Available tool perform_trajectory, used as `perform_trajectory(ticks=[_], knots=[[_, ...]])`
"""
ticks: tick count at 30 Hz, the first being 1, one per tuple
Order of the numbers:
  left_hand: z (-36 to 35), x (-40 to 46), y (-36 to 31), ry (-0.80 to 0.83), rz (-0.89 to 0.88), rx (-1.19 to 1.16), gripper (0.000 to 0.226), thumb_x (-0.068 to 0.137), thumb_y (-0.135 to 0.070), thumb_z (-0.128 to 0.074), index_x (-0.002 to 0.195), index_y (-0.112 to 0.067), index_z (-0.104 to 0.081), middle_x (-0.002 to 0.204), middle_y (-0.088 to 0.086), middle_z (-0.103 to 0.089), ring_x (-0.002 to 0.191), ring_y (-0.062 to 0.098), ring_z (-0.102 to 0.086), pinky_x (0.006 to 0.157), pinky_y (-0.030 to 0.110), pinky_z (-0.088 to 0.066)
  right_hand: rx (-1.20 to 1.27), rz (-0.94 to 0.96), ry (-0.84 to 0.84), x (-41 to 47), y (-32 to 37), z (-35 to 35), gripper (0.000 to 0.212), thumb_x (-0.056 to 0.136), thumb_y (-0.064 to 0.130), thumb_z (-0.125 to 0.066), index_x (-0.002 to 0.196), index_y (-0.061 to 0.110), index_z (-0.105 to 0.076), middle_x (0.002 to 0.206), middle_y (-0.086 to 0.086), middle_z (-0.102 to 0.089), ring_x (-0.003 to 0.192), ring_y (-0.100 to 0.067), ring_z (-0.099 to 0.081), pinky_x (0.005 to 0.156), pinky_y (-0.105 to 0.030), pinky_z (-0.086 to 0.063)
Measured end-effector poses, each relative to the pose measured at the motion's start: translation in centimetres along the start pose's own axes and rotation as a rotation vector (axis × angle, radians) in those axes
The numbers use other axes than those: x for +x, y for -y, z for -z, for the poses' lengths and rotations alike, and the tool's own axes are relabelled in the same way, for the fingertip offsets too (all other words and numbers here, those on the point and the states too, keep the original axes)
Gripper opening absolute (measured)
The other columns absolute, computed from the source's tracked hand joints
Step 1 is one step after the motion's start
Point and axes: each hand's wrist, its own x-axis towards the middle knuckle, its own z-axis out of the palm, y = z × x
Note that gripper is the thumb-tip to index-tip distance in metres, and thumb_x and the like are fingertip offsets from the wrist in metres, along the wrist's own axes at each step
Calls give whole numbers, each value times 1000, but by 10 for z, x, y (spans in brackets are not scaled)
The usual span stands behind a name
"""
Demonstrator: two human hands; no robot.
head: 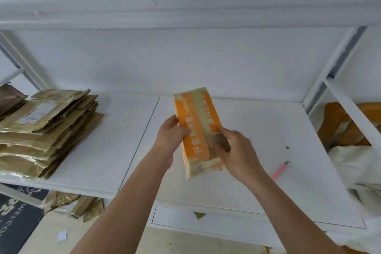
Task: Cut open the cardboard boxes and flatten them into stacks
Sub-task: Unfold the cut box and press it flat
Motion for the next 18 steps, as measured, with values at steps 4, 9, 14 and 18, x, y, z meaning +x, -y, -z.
perform_trajectory(ticks=[4,9,14,18], knots=[[12,11,-26,58,-25,231,17,92,-7,-60,103,-18,-66,96,0,-73,77,10,-68,59,18,-51,48,-73,29,5,8,-14,57,97,39,-57,148,19,-40,125,-4,-57,116,-18,-55,97,-29,-45],[33,20,14,198,144,328,60,90,-20,-70,133,-49,-39,103,-2,-73,88,17,-73,77,42,-61,17,-157,159,3,6,-37,50,96,37,-58,143,20,-49,128,-2,-60,113,-19,-59,96,-33,-49],[47,35,27,154,155,221,79,85,-8,-74,147,-40,-36,104,4,-73,86,23,-74,69,45,-62,-115,-139,57,32,21,-54,33,99,34,-51,121,13,-63,112,-7,-64,102,-25,-62,85,-33,-49],[45,38,33,92,107,243,82,81,-7,-76,145,-41,-38,107,4,-71,83,23,-74,65,45,-62,-352,-171,99,47,38,-73,47,96,48,-52,129,15,-48,110,-9,-59,100,-28,-60,82,-35,-47]])
